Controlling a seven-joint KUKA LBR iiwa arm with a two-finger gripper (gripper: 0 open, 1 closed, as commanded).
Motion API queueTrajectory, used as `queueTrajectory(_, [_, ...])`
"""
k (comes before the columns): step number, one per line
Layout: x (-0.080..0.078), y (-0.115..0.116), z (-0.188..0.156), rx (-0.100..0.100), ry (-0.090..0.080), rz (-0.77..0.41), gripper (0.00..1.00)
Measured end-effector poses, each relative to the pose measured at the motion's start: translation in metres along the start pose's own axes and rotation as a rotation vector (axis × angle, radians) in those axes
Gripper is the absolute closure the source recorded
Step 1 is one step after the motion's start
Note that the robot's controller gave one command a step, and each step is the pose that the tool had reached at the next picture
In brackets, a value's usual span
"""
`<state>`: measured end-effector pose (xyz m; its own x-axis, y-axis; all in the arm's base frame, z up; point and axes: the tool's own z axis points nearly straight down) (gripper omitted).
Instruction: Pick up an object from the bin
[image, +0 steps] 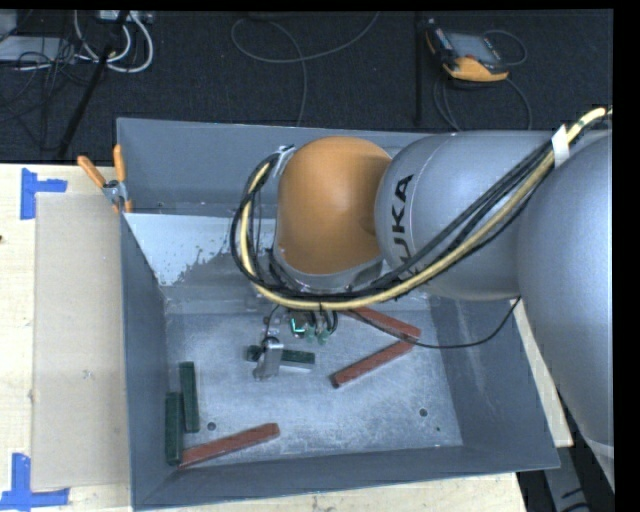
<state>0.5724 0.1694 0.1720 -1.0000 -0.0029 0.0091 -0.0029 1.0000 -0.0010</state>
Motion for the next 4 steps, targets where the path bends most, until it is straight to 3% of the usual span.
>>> queueTrajectory(1, [0.000,-0.041,0.108,0.002,0.000,0.030,0.00])
queueTrajectory(2, [-0.031,-0.057,0.102,-0.002,-0.012,0.105,0.00])
queueTrajectory(4, [-0.032,-0.057,0.103,-0.003,-0.009,0.110,0.00])
